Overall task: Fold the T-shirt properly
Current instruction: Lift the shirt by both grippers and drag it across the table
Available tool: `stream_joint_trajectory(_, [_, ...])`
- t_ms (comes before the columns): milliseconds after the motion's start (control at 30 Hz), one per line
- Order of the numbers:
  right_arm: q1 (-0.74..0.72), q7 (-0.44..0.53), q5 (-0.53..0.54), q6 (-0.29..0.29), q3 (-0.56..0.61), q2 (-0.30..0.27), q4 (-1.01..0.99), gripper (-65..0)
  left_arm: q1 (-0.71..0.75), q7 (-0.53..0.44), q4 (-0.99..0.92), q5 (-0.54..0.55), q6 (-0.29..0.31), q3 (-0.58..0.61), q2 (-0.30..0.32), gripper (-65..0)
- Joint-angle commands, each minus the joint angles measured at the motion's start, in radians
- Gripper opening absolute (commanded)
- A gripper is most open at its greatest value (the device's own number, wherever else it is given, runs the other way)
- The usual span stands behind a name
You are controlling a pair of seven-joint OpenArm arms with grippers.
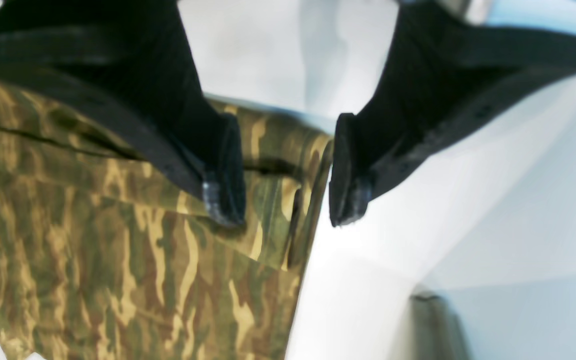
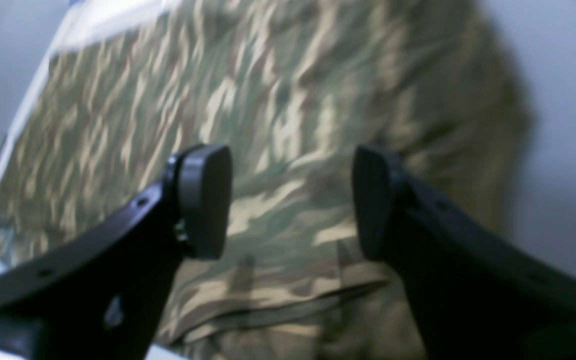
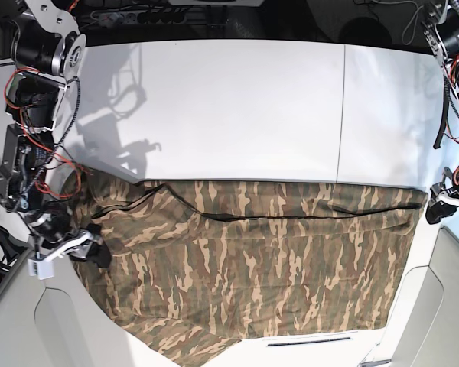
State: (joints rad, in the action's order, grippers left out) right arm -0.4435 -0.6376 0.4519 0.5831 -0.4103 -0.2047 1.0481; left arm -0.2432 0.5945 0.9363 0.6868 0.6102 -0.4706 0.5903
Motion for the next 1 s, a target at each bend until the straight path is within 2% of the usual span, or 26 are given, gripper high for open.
stream_joint_trajectory(0, [-0.029,0.003,0.019,0.006,-0.031,-0.012,0.023,-27.3,-0.016,-0.010,0.013,0.034,0.007,-0.018,0.025,-34.3])
stream_joint_trajectory(200, [0.005,-0.031,0.051,0.004,-0.184,-0.024,0.023,-27.3,0.022,-0.010,0.013,0.064,0.007,-0.028,0.019,-34.3])
stream_joint_trajectory(400, [0.102,-0.049,0.115,0.004,-0.225,-0.061,0.023,-27.3,0.050,-0.022,0.013,0.065,0.002,-0.028,-0.001,-34.0])
stream_joint_trajectory(533, [0.174,-0.048,0.166,0.004,-0.225,-0.064,0.023,-27.3,0.050,-0.022,0.013,0.064,0.002,-0.028,-0.035,-23.6])
stream_joint_trajectory(633, [0.221,-0.047,0.185,0.004,-0.224,-0.063,0.023,-27.3,0.050,-0.039,0.013,0.051,-0.002,-0.028,-0.063,-23.3])
stream_joint_trajectory(800, [0.259,-0.047,0.189,0.004,-0.222,-0.063,0.022,-27.3,0.050,-0.118,0.013,-0.037,-0.098,-0.028,-0.099,-23.3])
stream_joint_trajectory(967, [0.258,-0.047,0.193,0.004,-0.203,-0.058,0.009,-27.3,0.050,-0.142,0.013,-0.084,-0.157,-0.027,-0.117,-23.3])
